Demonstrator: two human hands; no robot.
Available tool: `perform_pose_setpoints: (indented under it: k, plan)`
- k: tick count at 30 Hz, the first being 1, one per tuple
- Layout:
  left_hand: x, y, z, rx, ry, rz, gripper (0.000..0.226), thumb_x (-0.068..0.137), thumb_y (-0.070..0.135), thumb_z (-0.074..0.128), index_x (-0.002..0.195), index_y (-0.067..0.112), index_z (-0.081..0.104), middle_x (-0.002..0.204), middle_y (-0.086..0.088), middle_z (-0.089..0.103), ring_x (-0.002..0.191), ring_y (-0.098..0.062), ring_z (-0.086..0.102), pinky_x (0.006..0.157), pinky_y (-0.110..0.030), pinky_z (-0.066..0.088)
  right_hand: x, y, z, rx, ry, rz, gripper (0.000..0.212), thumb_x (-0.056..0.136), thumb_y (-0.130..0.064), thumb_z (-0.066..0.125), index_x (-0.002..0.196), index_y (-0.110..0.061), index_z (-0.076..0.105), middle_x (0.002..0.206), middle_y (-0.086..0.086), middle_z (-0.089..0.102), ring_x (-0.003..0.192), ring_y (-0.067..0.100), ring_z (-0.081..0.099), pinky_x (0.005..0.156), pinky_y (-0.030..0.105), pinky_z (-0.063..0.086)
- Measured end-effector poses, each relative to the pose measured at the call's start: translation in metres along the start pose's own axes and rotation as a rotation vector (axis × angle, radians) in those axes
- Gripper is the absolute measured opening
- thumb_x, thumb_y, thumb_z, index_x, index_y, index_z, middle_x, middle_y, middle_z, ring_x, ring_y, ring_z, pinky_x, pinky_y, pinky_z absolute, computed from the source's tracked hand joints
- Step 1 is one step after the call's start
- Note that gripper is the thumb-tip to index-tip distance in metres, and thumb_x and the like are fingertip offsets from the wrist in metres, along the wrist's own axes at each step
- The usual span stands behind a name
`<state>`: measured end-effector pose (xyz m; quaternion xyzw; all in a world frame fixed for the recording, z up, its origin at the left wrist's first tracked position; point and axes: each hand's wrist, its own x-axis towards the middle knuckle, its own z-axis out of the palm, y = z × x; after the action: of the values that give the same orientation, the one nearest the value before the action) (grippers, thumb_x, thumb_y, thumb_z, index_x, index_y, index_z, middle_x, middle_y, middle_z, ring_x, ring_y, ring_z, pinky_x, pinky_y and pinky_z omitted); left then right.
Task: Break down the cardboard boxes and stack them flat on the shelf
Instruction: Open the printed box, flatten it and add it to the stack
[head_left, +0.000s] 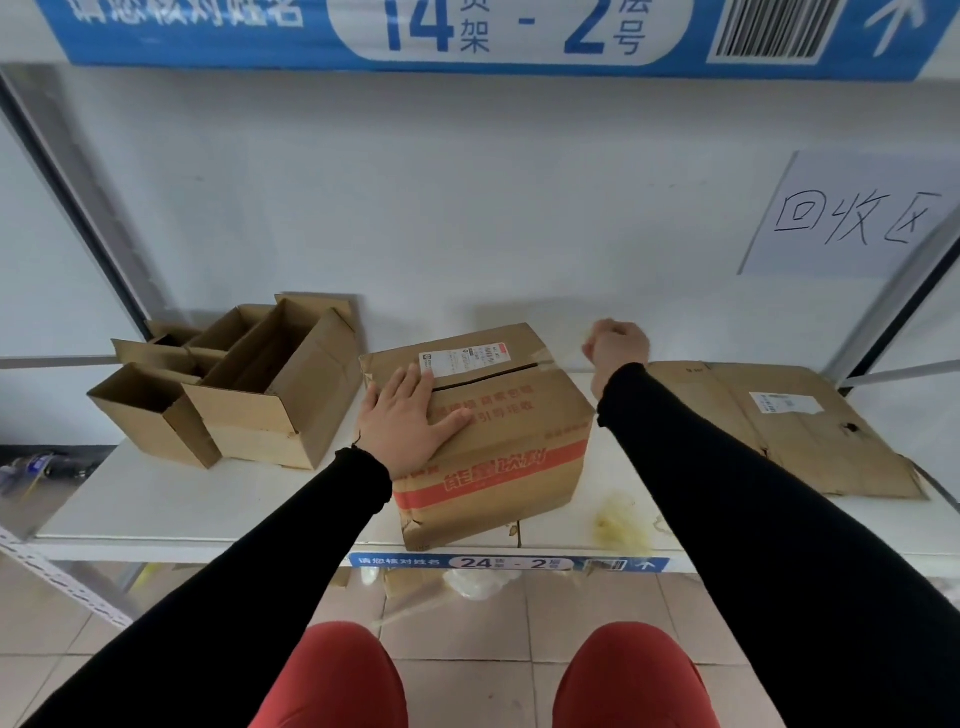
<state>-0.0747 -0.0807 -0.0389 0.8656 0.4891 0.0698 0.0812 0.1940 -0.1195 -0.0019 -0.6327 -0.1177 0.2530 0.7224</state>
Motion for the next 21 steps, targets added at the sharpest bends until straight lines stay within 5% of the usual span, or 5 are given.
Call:
perform_pose_setpoints:
  k: [3,11,17,21]
  plan:
    - [0.000,0.004,0.000,0.014,-0.007,0.004,0.098,0.087,0.084,0.016,0.162,0.021,0.007,0.169,-0.001,0.003,0.155,-0.016,0.000,0.125,-0.045,-0.003,0.007,0.000,-0.015,0.080,0.049,-0.055,0.015,0.101,-0.012,0.056,0.112,-0.014,0.045,0.080,0.003,0.060,0.065,0.015,0.055,0.068,0.026,0.051]
    - [-0.001,0.006,-0.001,0.030,-0.019,-0.005,0.098,0.087,0.084,0.016,0.162,0.021,0.006,0.169,0.000,0.003,0.155,-0.016,0.000,0.125,-0.045,-0.004,-0.003,0.027,0.004,-0.850,-0.322,-0.558,0.009,0.089,-0.014,0.064,0.083,-0.019,0.062,0.100,-0.005,0.059,0.088,0.012,0.060,0.074,0.020,0.042]
    - [0.000,0.008,0.002,0.041,0.003,-0.001,0.098,0.086,0.085,0.015,0.161,0.022,0.010,0.169,-0.001,0.005,0.155,-0.016,0.001,0.125,-0.046,-0.002,0.000,0.015,-0.007,-1.042,-0.465,-0.576,0.015,0.096,-0.017,0.057,0.087,-0.017,0.069,0.101,-0.009,0.069,0.094,0.013,0.061,0.082,0.027,0.043]
    - [0.001,0.007,0.003,0.039,0.006,-0.001,0.100,0.085,0.085,0.013,0.161,0.022,0.010,0.169,-0.001,0.006,0.155,-0.017,0.002,0.125,-0.046,-0.001,-0.009,0.015,-0.012,-1.157,-0.513,-0.613,0.040,0.096,-0.039,0.042,0.073,-0.014,0.064,0.085,0.007,0.063,0.079,0.023,0.060,0.067,0.035,0.045]
